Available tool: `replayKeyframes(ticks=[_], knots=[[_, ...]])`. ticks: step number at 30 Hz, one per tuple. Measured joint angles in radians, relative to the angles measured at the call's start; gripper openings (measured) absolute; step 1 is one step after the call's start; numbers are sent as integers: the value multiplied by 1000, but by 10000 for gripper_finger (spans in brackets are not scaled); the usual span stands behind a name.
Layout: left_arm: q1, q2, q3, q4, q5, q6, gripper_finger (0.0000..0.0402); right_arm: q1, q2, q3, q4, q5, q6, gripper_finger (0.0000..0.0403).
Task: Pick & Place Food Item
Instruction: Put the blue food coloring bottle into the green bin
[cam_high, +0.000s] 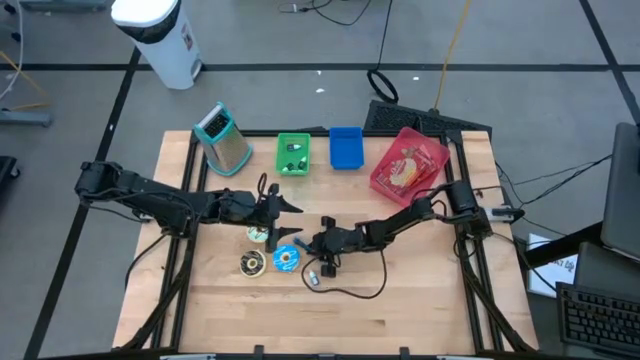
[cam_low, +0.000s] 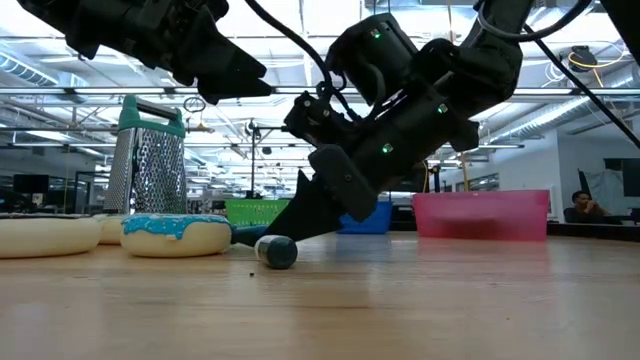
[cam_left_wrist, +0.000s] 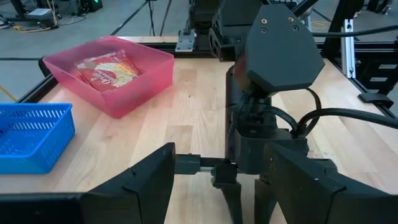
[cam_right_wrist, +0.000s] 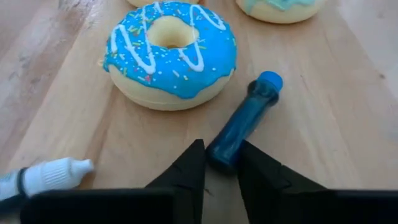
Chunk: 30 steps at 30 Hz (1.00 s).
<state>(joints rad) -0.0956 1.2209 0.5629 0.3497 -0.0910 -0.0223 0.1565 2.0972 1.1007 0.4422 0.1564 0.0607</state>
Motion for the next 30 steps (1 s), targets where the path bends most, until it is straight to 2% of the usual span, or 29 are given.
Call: replayKeyframes(ticks=[3, 6, 11, 15, 24, 30], knots=[[0, 0, 0, 0, 0, -2, 243, -7, -15, 0, -11, 3, -38, 51], [0, 0, 0, 0, 0, -1, 243, -20, -47, -2, -50, 26, -68, 56], [3, 0, 0, 12, -1, 5, 243, -34, -169, -2, -190, 125, -130, 74], [15, 0, 0, 49, -7, 56, 243, -38, -282, -3, -314, 211, -166, 66], [57, 0, 0, 329, -9, 159, 243, -38, -530, -3, -354, 381, -274, 64], [89, 0, 0, 486, -8, 148, 243, -38, -602, -3, -284, 481, -360, 60]])
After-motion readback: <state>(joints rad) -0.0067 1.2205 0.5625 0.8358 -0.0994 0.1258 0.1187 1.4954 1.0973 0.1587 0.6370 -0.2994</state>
